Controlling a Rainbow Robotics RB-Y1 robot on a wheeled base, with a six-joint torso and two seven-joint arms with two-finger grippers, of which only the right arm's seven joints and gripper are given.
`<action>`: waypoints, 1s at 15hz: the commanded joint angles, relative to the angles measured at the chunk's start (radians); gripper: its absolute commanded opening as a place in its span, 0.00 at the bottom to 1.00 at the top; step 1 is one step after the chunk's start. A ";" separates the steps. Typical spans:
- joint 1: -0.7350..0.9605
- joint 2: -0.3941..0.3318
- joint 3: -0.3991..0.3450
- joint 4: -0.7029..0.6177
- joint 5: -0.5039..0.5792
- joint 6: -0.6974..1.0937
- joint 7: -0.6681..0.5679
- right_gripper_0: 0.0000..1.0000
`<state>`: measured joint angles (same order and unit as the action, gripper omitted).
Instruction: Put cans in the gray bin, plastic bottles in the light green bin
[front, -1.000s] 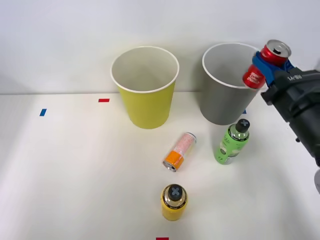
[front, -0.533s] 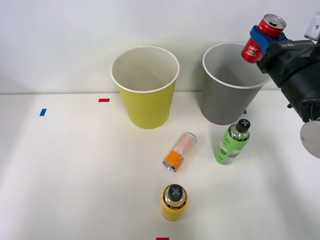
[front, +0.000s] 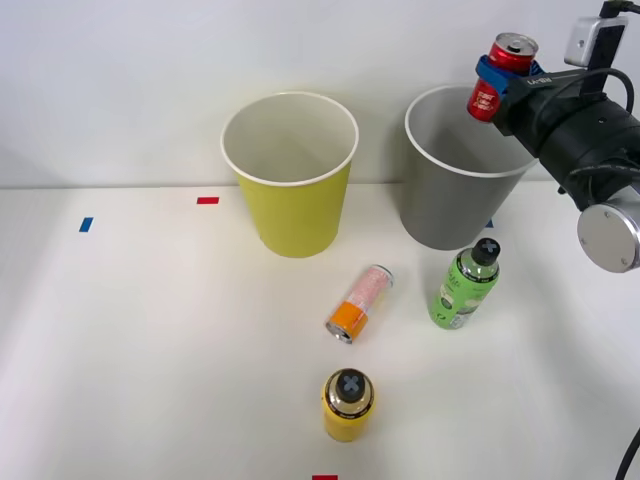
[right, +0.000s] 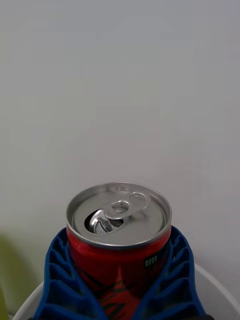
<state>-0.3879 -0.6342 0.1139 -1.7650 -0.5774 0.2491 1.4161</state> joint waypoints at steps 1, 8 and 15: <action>-0.005 -0.021 0.009 0.013 0.017 -0.001 0.000 0.02; -0.003 -0.019 0.046 0.013 0.060 -0.002 -0.006 1.00; 0.087 -0.029 0.046 -0.034 0.057 -0.134 -0.008 1.00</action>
<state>-0.3333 -0.6575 0.1596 -1.7709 -0.5197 0.1461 1.4082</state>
